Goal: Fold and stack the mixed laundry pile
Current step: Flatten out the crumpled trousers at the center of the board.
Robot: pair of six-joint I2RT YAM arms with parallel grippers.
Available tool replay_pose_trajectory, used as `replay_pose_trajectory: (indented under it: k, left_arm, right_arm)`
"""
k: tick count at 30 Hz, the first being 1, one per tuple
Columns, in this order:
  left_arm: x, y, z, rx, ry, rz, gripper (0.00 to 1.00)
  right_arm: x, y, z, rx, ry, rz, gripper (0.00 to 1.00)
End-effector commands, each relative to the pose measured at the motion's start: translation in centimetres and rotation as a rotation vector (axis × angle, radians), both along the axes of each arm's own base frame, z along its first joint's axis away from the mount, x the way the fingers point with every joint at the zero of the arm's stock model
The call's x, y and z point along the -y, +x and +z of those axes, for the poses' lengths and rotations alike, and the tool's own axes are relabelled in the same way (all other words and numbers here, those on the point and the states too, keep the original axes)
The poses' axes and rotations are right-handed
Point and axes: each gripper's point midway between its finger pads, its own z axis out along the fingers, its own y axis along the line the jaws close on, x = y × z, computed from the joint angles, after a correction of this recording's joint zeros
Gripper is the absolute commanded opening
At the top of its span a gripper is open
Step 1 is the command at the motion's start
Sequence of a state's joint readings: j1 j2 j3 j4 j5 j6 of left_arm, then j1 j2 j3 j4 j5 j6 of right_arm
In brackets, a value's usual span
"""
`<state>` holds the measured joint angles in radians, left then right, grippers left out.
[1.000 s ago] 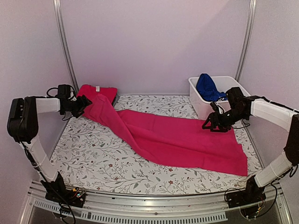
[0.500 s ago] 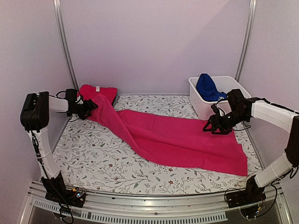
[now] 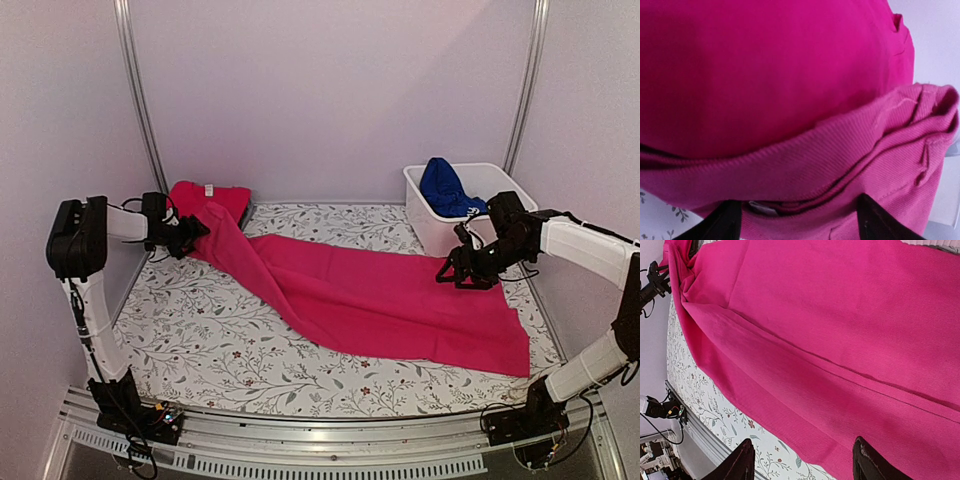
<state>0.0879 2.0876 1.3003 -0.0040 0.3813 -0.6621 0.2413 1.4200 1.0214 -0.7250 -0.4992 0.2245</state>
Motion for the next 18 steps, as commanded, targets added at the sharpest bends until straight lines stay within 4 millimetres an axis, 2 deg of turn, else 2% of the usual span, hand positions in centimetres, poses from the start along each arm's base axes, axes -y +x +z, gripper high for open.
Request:
replay_pose_trajectory:
  k: [1, 3, 4, 6, 9, 12, 15, 18]
  left_arm:
    - [-0.1, 0.2, -0.7, -0.002, -0.022, -0.008, 0.62]
    - [0.1, 0.6, 1.0, 0.045, -0.035, -0.013, 0.41]
    - [0.2, 0.6, 1.8, 0.057, -0.038, -0.010, 0.36]
    - [-0.1, 0.5, 3.5, 0.076, -0.031, 0.006, 0.31]
    - [-0.6, -1.1, 5.4, 0.036, -0.011, 0.047, 0.29]
    - [-1.2, -3.5, 8.1, 0.005, 0.013, 0.088, 0.21]
    - [-1.8, -6.8, 9.7, -0.071, 0.050, 0.123, 0.00]
    - [-3.0, -10.9, 10.8, -0.168, 0.122, 0.171, 0.00]
  right_arm:
    - [0.1, -0.2, 0.4, 0.013, -0.009, -0.003, 0.65]
    - [0.1, -0.1, 0.4, 0.014, -0.014, 0.003, 0.65]
    - [0.1, -0.1, 0.4, 0.014, -0.016, 0.004, 0.65]
    - [0.2, -0.1, 0.0, 0.009, -0.024, 0.004, 0.65]
    - [1.0, -0.2, -1.0, -0.004, -0.072, -0.012, 0.66]
    - [1.7, -0.3, -2.4, -0.032, -0.122, -0.029, 0.66]
    - [2.2, -0.2, -3.8, -0.062, -0.153, -0.041, 0.66]
    - [2.6, -0.1, -5.2, -0.086, -0.186, -0.044, 0.66]
